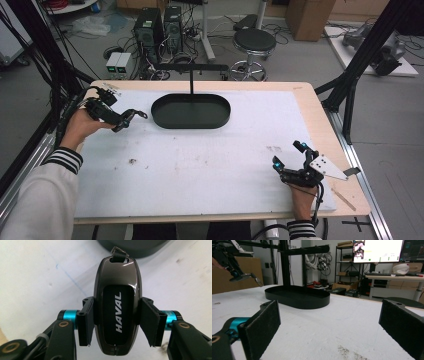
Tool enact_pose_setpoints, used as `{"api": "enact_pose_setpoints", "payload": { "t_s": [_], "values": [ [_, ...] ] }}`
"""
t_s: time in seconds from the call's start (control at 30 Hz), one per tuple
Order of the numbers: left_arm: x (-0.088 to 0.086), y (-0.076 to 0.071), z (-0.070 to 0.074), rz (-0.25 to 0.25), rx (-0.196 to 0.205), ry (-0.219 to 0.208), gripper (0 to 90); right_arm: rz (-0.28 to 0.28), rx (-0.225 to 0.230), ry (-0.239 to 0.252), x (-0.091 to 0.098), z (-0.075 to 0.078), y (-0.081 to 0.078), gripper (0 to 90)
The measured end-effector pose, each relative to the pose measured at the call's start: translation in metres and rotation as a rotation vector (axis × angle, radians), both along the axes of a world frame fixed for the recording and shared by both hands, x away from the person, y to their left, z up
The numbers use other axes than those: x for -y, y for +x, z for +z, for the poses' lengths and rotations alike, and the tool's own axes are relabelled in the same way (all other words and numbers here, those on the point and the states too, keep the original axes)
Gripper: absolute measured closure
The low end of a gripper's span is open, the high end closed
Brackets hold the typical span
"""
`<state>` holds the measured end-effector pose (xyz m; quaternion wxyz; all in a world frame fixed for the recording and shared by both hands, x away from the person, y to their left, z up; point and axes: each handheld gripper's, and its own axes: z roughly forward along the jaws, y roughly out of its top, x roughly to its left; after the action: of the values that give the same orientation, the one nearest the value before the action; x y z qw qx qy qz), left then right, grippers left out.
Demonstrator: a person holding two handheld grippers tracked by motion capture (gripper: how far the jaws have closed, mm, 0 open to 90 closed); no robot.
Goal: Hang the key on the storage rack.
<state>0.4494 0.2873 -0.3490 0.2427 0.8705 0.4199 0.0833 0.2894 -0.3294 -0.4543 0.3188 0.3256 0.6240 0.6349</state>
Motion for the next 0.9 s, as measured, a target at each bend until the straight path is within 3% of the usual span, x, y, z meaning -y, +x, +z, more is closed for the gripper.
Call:
{"api": "enact_pose_setpoints", "payload": {
  "t_s": [0.2,0.43,0.9],
  "values": [
    [0.008,-0.005,0.015,0.04,0.065,-0.067,48.9,0.0,0.001,0.0,0.0,0.0,0.0,2.7],
    [0.016,-0.005,0.031,0.074,0.11,-0.127,49.0,0.001,0.0,0.003,0.0,0.0,0.0,2.7],
    [0.033,0.001,0.054,0.103,0.188,-0.179,48.9,0.0,0.0,0.007,0.0,0.0,0.0,2.7]
  ]
}}
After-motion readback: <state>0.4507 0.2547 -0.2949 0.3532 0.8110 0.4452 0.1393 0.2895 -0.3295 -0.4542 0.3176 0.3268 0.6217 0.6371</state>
